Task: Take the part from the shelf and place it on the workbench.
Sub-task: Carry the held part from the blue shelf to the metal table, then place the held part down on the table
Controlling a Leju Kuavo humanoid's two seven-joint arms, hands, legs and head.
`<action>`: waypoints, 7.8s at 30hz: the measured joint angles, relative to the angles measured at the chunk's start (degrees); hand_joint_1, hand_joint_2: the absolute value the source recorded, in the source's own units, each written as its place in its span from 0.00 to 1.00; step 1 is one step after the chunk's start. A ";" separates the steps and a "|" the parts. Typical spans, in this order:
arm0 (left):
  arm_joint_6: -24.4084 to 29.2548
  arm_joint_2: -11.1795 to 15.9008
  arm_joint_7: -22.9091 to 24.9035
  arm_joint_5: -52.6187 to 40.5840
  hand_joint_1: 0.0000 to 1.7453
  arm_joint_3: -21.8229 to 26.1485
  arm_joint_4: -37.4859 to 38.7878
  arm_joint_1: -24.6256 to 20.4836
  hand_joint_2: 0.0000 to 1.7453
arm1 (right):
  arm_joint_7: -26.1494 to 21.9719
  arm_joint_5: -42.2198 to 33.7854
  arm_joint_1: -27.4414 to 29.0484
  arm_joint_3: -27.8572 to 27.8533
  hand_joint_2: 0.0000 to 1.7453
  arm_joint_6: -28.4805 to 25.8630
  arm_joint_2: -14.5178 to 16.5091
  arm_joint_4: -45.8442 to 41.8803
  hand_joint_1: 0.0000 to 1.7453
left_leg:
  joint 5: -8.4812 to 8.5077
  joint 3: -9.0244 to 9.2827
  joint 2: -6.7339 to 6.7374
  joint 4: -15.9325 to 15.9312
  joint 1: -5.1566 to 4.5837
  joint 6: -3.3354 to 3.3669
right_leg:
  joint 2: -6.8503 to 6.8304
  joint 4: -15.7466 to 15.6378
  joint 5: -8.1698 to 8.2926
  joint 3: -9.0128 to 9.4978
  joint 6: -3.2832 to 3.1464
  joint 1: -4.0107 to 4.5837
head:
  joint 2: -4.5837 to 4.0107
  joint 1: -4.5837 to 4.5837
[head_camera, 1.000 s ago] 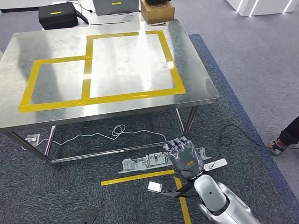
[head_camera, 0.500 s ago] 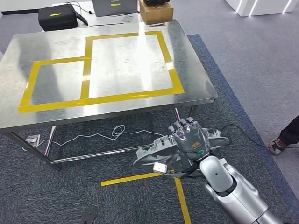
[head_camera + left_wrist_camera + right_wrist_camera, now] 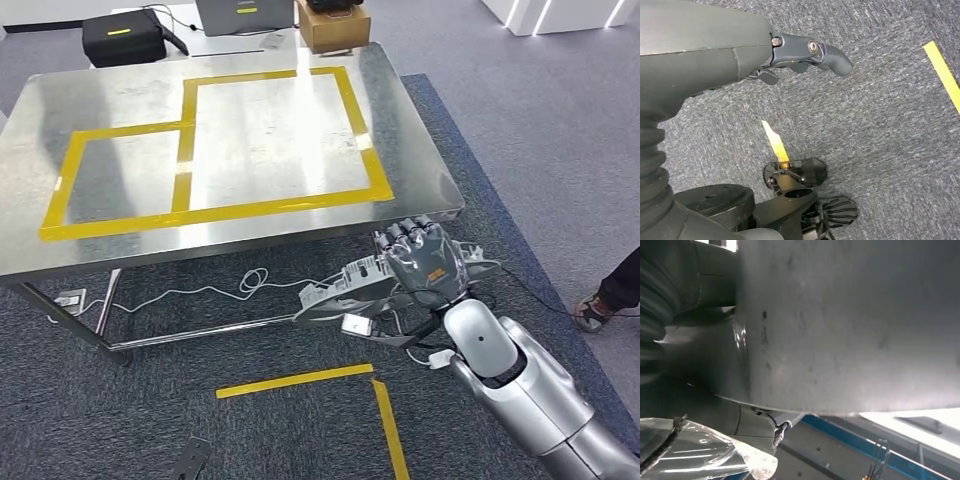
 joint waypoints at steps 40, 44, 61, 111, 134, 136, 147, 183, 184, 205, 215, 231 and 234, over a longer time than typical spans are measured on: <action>-1.90 2.47 0.01 -3.15 0.00 -1.62 -0.02 -0.43 1.00 | -6.22 -11.99 -24.62 -1.36 1.00 4.08 -1.67 12.23 0.88 | 0.02 -1.04 -0.01 1.12 -0.02 -0.03 | -0.04 0.90 0.09 -1.04 0.13 -0.04 | 0.00 -0.01; -2.13 2.92 0.01 -3.49 0.00 -1.75 -0.02 -0.42 1.00 | -6.39 -12.31 -25.81 -1.40 1.00 3.21 -1.61 14.57 0.88 | 0.04 -1.06 -0.02 1.14 -0.01 -0.06 | -0.05 0.92 0.09 -1.04 0.13 -0.04 | 0.00 -0.01; -3.48 3.43 1.01 -5.58 0.00 -3.95 -0.04 -1.49 1.00 | -6.65 -9.98 -25.97 -0.20 1.00 2.62 6.48 19.11 0.88 | 0.10 -1.35 0.03 1.21 -0.02 -0.17 | 0.08 1.07 0.17 -1.41 0.21 -0.06 | 0.00 -0.01; -7.04 1.78 2.70 -9.70 0.00 -10.46 -0.63 -5.41 1.00 | -3.67 -9.78 -24.24 6.23 1.00 4.97 10.82 15.94 0.88 | 0.12 -1.72 0.03 1.56 -0.03 -0.21 | 0.09 1.19 0.25 -1.69 0.27 -0.05 | 0.00 -0.01; -12.05 0.30 1.05 -10.08 0.00 -15.72 -0.79 -6.05 1.00 | -3.15 -9.04 -19.18 6.30 1.00 4.92 8.13 13.13 0.88 | 0.11 -2.81 0.03 2.61 -0.16 -0.09 | 0.08 1.27 0.74 -2.33 1.07 -0.22 | 0.00 -0.02; -11.95 0.30 1.48 -10.19 0.00 -15.97 -0.84 -6.01 1.00 | -3.13 -9.04 -19.21 6.30 1.00 4.96 7.68 12.80 0.88 | 0.28 -3.05 0.02 2.68 -0.11 0.17 | 0.06 1.25 0.93 -2.46 1.40 -0.23 | 0.00 -0.02; -11.72 0.31 1.90 -10.19 0.00 -16.97 -0.98 -5.72 1.00 | -3.04 -9.04 -19.26 6.30 1.00 5.13 5.41 11.84 0.88 | -0.82 -2.32 -0.25 3.20 0.08 0.99 | 0.42 9.43 0.47 -7.74 1.17 -0.18 | 0.00 0.23; -9.75 0.18 2.95 -7.76 0.00 -18.81 -1.36 -5.10 1.00 | -3.91 -10.69 -23.24 4.07 1.00 7.48 0.14 10.94 0.88 | 2.10 -9.28 -0.48 6.31 2.00 -2.32 | 0.44 3.37 -1.63 -2.87 2.74 -1.70 | 0.01 -0.23; -9.63 0.14 2.95 -7.65 0.00 -18.81 -1.36 -5.09 1.00 | -4.25 -10.93 -24.00 3.60 1.00 7.76 -0.47 10.96 0.88 | 2.11 -9.28 -0.48 6.31 2.00 -2.31 | 0.43 3.38 -1.63 -2.88 2.75 -1.69 | 0.01 -0.23; -9.21 -0.90 2.50 -5.12 0.00 -18.93 -1.36 -5.44 1.00 | -7.25 -15.08 -37.01 2.06 1.00 12.88 -4.68 14.11 0.88 | 2.18 -9.23 -0.37 6.30 2.02 -2.27 | 0.55 3.64 -1.62 -3.02 2.77 -1.67 | 0.01 -0.23; -8.38 -1.25 2.75 -3.22 0.00 -19.24 -1.36 -5.35 1.00 | -12.61 -25.62 -43.20 2.14 1.00 17.88 -7.89 18.23 0.88 | 2.20 -9.28 -0.47 6.30 2.00 -2.24 | 0.45 3.63 -1.62 -3.02 2.77 -1.69 | 0.01 -0.22; -8.77 -2.34 4.28 -2.80 0.00 -20.17 -1.36 -5.36 1.00 | -13.90 -26.46 -45.93 6.34 1.00 17.17 -5.34 22.90 0.88 | 2.22 -9.24 -0.45 6.30 2.02 -2.26 | 0.45 3.80 -1.64 -3.07 2.77 -1.67 | 0.01 -0.24; -9.64 -2.46 4.29 -2.74 0.00 -20.27 -1.36 -5.33 1.00 | -13.82 -26.70 -46.26 7.08 1.00 17.22 -5.07 22.92 0.88 | 2.24 -9.25 -0.47 6.30 2.02 -2.25 | 0.42 3.80 -1.64 -3.07 2.77 -1.67 | 0.01 -0.23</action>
